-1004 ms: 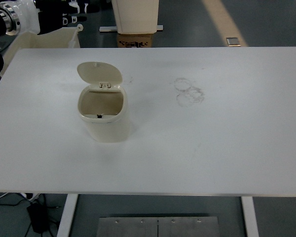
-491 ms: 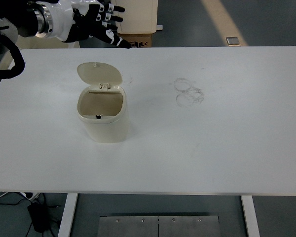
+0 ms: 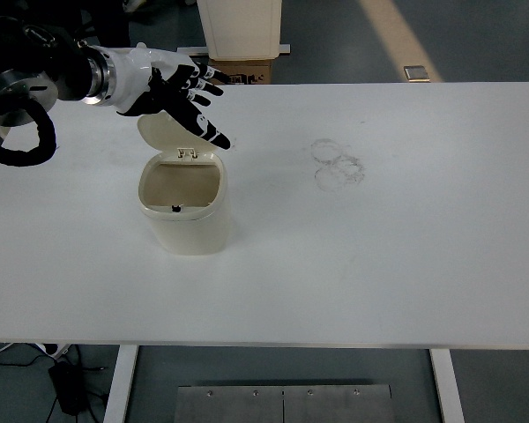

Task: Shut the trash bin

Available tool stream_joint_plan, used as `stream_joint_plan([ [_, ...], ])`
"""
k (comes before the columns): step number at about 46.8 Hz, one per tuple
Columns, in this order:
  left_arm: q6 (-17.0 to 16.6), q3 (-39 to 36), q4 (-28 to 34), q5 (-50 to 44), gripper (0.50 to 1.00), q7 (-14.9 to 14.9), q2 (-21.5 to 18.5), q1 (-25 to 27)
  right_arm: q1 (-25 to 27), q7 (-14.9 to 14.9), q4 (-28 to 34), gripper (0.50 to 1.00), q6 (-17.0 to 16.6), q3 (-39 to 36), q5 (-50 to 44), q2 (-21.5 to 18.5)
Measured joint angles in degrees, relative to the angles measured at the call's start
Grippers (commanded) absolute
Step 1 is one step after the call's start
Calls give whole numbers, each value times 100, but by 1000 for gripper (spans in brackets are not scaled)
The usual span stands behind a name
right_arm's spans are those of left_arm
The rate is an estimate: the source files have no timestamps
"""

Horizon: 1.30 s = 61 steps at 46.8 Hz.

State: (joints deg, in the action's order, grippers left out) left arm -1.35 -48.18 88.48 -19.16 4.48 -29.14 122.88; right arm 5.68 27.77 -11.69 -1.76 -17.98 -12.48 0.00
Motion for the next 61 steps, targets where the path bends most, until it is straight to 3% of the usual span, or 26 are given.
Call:
stream_joint_plan([
  [36,135,-849,905,29,1000,1,355,994,0,0,0,991,2,-3,-1,0],
  [51,196,-1066,923,26,1000,1,575,1030,2,0,0,991,1,0,-1,0],
  [61,194,-1071,923,26,1000,0,662,777,-2,0,0,991,1,0,0,0],
])
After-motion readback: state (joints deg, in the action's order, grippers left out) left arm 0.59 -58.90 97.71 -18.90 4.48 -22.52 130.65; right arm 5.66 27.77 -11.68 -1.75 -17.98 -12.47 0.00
